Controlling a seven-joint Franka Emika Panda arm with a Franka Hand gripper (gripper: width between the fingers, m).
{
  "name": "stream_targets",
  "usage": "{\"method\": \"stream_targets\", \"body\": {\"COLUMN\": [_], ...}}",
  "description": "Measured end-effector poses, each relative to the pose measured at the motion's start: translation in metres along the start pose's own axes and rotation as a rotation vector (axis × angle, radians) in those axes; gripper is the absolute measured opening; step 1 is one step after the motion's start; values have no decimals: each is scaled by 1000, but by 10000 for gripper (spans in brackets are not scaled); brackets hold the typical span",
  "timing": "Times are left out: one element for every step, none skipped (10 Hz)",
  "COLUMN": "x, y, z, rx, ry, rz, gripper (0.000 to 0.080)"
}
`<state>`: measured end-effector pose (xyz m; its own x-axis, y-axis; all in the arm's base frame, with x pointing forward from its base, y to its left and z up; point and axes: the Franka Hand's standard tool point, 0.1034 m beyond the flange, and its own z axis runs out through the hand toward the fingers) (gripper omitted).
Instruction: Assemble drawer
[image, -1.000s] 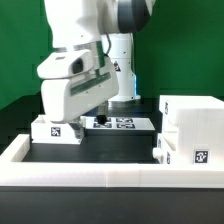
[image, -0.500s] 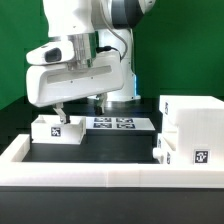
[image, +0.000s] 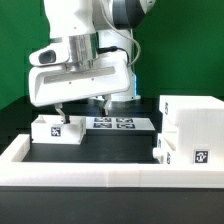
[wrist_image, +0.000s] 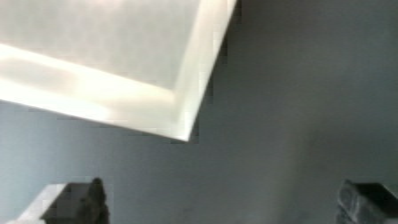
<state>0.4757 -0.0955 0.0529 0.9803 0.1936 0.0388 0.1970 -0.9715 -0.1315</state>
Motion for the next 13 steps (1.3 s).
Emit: {"method": "stream_targets", "body": {"x": [-6,-12,-17,-23,-28,-27,-27,-27,-27,-27,-28,-36,-40], "y": [5,10,11,11,10,10,10,10,10,10,10,7,3], "z": [1,0,-1,1,4,3,3,3,4,4,3,1,0], "rx": [2,-3,-11,-23,-22,-23,-23,-23,-22,-22,-27,-38,-48], "ry": [-3,-4,-1,8,3,5,5,5,4,4,9,15,19], "rz": [7,21,31,34,34,32,31,29,29,28,62,124,161], "gripper": [648,648,648,648,648,648,648,648,648,648,648,648,648]}}
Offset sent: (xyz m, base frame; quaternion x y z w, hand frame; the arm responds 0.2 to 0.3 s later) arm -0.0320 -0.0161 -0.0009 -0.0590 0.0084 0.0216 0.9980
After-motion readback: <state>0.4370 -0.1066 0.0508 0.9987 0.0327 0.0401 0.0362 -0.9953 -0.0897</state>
